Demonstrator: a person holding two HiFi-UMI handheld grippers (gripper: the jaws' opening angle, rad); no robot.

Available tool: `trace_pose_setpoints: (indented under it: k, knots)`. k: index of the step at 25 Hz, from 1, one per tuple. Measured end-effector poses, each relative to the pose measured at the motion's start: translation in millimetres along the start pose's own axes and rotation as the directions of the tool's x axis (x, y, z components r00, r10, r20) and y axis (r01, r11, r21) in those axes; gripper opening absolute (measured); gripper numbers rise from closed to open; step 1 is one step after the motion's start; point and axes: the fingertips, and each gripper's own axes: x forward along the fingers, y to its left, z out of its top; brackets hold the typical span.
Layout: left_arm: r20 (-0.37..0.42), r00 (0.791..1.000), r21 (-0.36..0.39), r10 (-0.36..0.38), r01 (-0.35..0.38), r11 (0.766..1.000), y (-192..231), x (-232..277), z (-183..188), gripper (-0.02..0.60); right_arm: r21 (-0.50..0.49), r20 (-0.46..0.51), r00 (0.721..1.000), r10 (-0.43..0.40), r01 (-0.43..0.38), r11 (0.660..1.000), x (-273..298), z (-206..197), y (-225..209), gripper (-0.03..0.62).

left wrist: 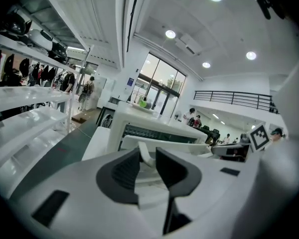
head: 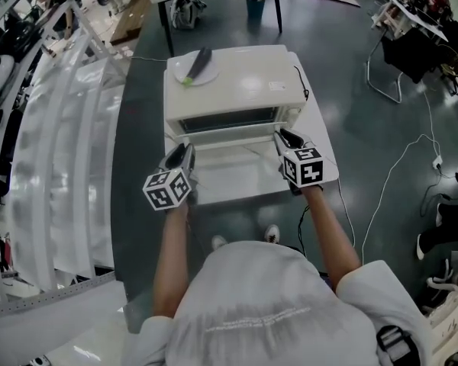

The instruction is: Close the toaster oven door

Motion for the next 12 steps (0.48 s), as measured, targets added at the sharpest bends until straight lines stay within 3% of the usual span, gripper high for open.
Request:
trace_pose_setpoints:
  k: [12]
  knots:
    - [0.033, 0.999, 0.024, -0.005, 0.004, 1.000, 9, 32, 33, 0.098, -0.001, 0.051, 0.998, -0.028, 0.028, 1.000, 30, 33, -15, 0.069]
